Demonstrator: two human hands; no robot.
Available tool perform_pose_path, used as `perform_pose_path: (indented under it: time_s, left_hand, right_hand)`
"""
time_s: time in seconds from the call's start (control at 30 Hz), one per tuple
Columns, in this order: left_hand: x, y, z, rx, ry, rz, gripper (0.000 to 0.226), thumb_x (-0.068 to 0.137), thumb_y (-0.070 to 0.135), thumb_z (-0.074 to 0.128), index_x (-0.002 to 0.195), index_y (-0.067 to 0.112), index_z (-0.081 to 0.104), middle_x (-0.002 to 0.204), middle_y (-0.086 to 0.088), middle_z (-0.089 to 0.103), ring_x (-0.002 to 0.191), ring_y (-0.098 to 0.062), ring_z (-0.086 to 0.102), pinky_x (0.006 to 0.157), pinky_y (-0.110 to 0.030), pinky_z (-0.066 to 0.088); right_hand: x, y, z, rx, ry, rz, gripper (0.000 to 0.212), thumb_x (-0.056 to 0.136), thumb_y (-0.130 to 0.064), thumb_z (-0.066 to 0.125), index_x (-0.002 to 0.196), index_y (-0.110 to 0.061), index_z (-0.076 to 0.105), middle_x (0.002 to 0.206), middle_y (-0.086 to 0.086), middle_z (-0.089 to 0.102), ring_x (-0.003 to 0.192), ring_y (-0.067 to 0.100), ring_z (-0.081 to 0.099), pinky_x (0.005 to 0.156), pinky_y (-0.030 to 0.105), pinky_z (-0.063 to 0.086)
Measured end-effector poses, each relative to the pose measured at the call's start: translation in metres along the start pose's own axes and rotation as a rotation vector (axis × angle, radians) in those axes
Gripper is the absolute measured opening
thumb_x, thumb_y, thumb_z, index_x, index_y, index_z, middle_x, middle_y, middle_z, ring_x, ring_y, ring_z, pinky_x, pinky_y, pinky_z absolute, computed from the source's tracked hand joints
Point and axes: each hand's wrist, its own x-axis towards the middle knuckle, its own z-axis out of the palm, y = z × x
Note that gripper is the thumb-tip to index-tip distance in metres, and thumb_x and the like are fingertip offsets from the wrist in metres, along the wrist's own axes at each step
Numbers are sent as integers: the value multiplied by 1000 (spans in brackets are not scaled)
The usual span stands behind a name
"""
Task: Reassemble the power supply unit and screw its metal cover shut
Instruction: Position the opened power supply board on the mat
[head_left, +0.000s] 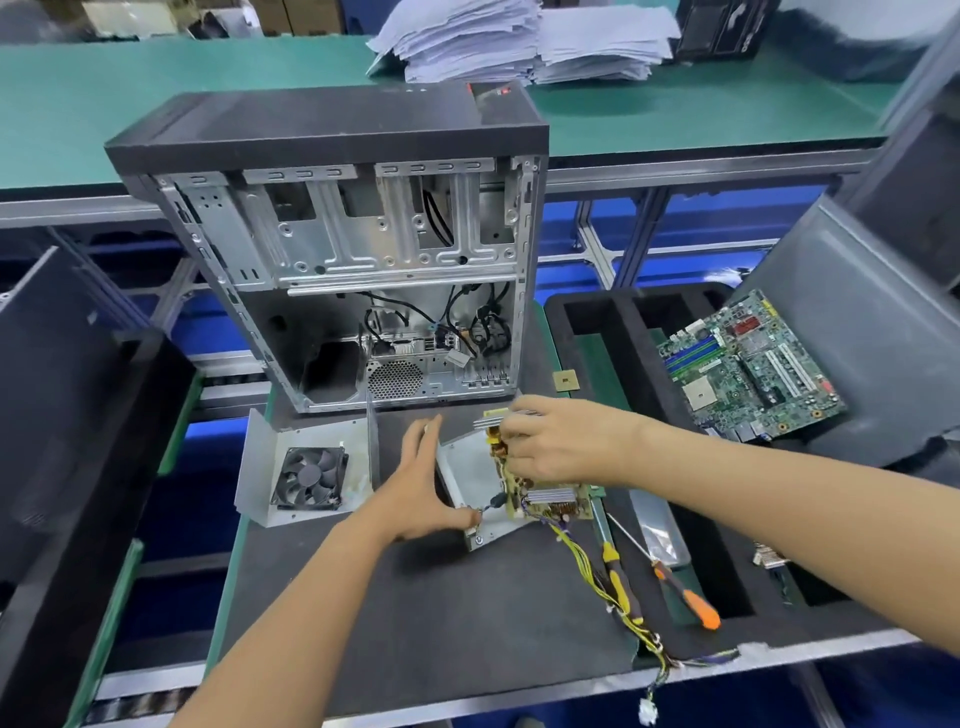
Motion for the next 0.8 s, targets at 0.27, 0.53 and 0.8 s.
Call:
perform_pose_path:
  time_s: [0.27, 0.53, 0.8]
  left_hand:
    - [-4, -2, 7, -87, 31, -9, 143, 50, 55, 82, 149, 47, -21, 150, 37, -12, 134, 8, 13, 106, -22, 24]
    - [-7, -4, 3, -86, 27, -24, 147, 48, 60, 86, 151, 46, -18, 149, 34, -5, 133, 1, 23, 102, -23, 31]
    - [-6, -3, -4, -136, 39, -56, 149, 37, 71, 90, 151, 43, -1, 145, 34, 5, 133, -1, 24, 103, -28, 32]
  right_hand:
    - [34, 5, -21, 82, -68, 77, 20, 91, -8, 59, 103, -23, 62, 103, -7, 66, 108, 24, 44, 99, 38, 37]
    - [52, 28, -8, 426, -189, 141, 49, 87, 10, 50, 122, -22, 62, 128, -3, 63, 109, 22, 57, 86, 38, 51]
    - [10, 26, 16, 1048, 47, 851, 46, 93, -44, 62, 133, -23, 57, 124, 0, 60, 121, 22, 45, 102, 39, 40]
